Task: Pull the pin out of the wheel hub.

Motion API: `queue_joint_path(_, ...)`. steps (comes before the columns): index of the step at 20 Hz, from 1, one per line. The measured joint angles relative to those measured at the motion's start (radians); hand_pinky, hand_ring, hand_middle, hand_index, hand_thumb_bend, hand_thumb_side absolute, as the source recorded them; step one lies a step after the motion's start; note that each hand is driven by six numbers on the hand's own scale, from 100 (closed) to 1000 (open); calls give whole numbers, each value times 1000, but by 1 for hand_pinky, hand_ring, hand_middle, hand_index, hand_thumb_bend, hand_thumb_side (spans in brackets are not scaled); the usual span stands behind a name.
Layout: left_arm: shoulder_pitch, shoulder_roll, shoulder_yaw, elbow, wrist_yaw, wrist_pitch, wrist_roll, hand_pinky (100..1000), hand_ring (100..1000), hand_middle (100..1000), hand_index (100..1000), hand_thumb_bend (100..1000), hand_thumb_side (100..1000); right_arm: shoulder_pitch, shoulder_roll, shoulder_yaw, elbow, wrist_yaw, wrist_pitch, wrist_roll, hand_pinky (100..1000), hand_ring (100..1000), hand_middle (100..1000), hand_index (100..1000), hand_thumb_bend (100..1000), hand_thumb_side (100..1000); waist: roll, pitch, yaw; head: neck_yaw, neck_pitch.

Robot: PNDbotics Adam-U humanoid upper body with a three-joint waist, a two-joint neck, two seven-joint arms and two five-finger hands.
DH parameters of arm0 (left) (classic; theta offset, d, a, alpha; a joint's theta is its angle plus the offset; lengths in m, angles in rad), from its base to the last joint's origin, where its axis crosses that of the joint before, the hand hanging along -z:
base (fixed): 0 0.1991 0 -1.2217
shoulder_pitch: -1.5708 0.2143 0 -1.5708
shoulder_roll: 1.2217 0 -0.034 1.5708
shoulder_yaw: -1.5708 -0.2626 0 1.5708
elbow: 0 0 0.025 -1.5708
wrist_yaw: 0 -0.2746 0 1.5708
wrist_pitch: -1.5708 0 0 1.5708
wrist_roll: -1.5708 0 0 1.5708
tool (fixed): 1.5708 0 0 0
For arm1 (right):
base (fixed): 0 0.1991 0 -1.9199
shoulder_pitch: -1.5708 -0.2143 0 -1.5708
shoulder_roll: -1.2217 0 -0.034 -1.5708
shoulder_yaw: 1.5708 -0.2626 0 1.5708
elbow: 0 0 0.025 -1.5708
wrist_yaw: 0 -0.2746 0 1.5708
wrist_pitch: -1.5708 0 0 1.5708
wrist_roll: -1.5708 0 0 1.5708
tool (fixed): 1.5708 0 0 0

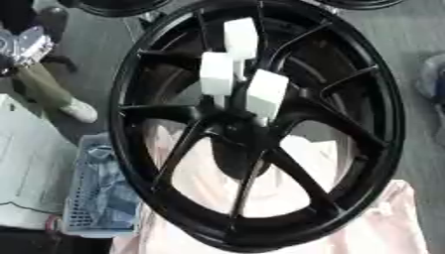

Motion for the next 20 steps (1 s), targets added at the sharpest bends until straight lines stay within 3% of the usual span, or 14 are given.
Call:
queue_joint_path(5, -129, 0, -74, -1, -1, 43, -142, 803, 720, 652, 780, 100, 580, 1, -5, 4, 0, 0, 3, 6, 662, 808, 772, 750, 100, 471, -1, -6, 0, -3, 7)
queue_joint_path(10, -236, -12, -141, -5, -1, 123, -254, 805, 726, 651, 784, 100, 590, 5, -11, 7, 0, -1, 5, 11, 662, 808, 772, 750, 100, 470, 3, -9, 1, -9, 7)
queue_joint_path(15, -314, -51, -200, 9, -13, 198, -335, 813, 743, 673, 799, 120, 612, 5, -19, 10, 0, -4, 3, 14, 662, 809, 773, 750, 100, 470, 5, -9, 0, -17, 7)
queue_joint_path(20, -371, -104, -246, 70, -39, 224, -408, 833, 772, 708, 823, 148, 642, 5, -20, 11, 0, -5, 5, 17, 662, 809, 773, 750, 100, 473, 5, -9, -6, -18, 7)
